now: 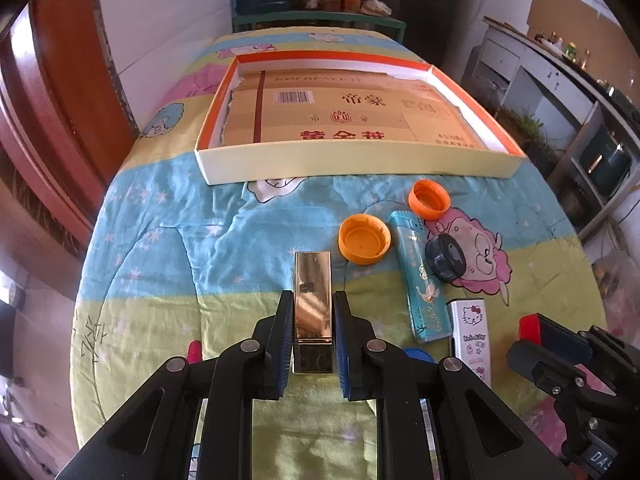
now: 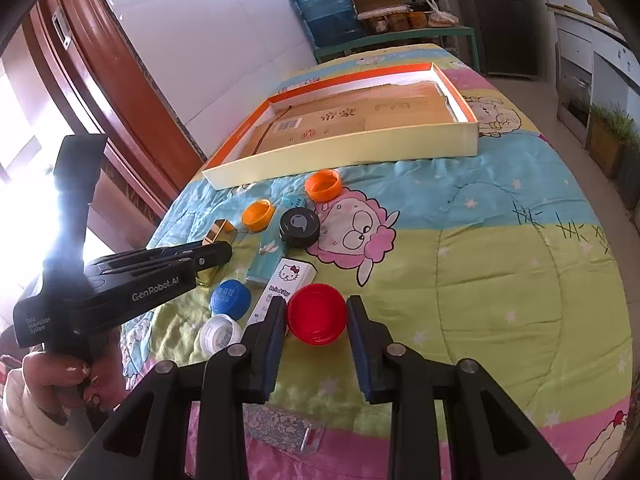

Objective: Organize rigid objects
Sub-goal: 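Grasp the gold lipstick with the left tool while the right tool grasps the red cap, then lift the gold lipstick and red cap and carry both toward the box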

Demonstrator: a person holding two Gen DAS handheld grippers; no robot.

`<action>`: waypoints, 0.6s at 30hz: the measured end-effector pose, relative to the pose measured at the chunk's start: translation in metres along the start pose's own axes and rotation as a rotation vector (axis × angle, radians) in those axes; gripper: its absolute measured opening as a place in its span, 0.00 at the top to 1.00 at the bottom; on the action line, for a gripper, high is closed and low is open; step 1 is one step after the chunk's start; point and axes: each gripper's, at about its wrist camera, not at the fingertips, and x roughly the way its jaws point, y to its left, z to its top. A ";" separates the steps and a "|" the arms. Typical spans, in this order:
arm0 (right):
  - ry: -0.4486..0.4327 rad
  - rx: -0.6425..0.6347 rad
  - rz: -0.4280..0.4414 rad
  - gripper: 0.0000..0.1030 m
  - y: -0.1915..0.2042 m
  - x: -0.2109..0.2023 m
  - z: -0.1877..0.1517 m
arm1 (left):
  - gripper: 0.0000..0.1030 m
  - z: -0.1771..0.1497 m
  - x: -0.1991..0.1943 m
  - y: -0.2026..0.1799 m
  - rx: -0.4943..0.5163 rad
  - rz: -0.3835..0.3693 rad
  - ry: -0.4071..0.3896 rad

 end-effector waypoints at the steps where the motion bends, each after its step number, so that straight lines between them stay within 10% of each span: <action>1: -0.003 -0.002 -0.001 0.70 0.000 -0.001 0.001 | 0.82 0.000 -0.002 0.001 -0.007 -0.006 -0.004; 18: -0.044 -0.051 -0.013 0.70 0.012 -0.015 0.014 | 0.82 0.005 -0.048 0.002 -0.034 -0.027 -0.102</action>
